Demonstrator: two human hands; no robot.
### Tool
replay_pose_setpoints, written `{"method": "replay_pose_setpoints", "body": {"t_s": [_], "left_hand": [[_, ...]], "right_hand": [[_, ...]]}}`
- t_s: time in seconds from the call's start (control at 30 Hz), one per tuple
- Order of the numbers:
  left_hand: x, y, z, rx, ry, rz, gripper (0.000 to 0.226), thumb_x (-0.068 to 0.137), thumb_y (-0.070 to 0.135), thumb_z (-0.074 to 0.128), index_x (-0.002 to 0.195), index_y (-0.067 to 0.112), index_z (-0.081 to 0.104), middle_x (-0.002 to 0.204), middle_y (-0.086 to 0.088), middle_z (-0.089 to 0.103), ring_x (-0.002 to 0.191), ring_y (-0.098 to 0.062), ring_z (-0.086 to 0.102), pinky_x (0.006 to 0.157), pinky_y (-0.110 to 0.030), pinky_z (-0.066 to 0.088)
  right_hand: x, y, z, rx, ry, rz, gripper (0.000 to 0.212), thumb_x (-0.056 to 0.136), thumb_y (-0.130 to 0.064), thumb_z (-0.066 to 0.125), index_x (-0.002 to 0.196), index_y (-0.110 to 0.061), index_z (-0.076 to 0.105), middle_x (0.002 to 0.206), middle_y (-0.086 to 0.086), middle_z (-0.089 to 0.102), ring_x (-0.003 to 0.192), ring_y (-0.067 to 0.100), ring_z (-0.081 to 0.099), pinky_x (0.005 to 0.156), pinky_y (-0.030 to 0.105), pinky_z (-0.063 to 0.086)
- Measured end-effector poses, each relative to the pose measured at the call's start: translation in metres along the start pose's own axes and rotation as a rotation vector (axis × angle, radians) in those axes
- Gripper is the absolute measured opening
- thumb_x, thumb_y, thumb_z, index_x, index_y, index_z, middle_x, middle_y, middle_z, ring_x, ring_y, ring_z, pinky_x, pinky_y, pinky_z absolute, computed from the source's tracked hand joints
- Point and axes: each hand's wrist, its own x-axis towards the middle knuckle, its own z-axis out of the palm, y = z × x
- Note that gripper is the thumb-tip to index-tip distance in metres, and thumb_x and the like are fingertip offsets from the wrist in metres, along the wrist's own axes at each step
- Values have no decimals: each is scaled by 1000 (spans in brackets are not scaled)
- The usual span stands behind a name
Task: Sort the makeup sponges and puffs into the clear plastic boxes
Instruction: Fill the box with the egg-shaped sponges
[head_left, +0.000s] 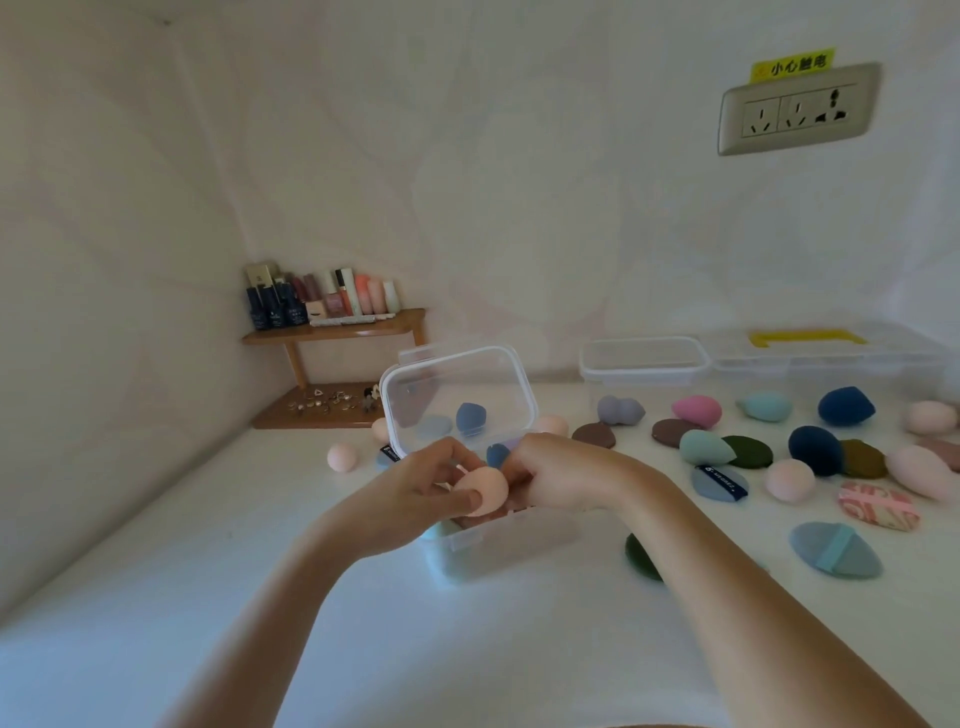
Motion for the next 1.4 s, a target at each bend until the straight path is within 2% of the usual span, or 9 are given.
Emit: {"method": "replay_pose_setpoints", "body": {"t_s": [0.13,0.23,0.47,0.6,0.8,0.93,1.17,1.27,1.4], "left_hand": [[1,-2,-1,54,-75,6,14,91,22,59,103,29,57,103,3,65,93,-14,62,91,-30,49],[1,-4,-2,143,-103,28,20,93,17,54,107,32,58,108,6,61,99,-12,58,91,-26,49],[1,6,-6,381,-155,83,23,89,13,60,106,27,69,91,28,55,84,15,53,81,-2,41],[9,6,-6,572,-131,86,24,83,18,66,101,34,70,86,23,59,78,6,53,76,-10,44],[21,9,-6,664,-154,106,21,79,21,71,99,22,70,94,8,66,78,-4,54,75,-20,48],[24,1,-11,530,-153,66,23,72,29,79,93,27,70,87,11,67,75,-4,59,79,-27,53],[20,-6,-9,358,-85,16,23,73,35,78,93,26,69,86,12,69,79,-6,62,82,-26,54],[21,-8,2,413,-12,-13,25,73,32,78,90,19,65,78,12,64,68,-4,56,71,-18,52],[26,-4,11,567,-29,-27,15,79,24,68,88,14,62,75,8,56,65,-6,47,63,-18,42]], "right_hand": [[-6,-2,2,94,37,50,11,74,-25,56,63,-28,57,101,2,45,79,16,47,65,24,38],[-6,-3,4,125,46,77,42,89,-16,43,64,-44,63,107,7,53,88,18,49,63,21,38],[-17,-15,0,105,8,41,51,93,-9,32,98,-41,72,80,-11,59,102,20,46,81,24,48],[-21,-18,1,73,14,22,46,94,-12,36,98,-39,73,74,-15,57,95,14,47,80,24,48],[-28,-22,-2,142,36,26,38,95,-13,42,94,-31,75,79,-3,50,81,8,50,91,27,49],[-22,-20,-1,61,18,38,43,93,-15,38,99,-38,73,82,-13,54,107,13,35,88,22,45],[-21,-22,-2,-13,24,36,49,91,-7,38,105,-40,72,86,-15,43,110,20,31,94,30,47],[-21,-21,-1,2,23,37,54,88,-5,36,105,-42,71,89,-15,46,111,19,28,88,23,46],[-23,-19,-1,18,27,48,44,88,-8,49,109,-41,70,106,-4,26,111,19,30,75,13,33]]}}
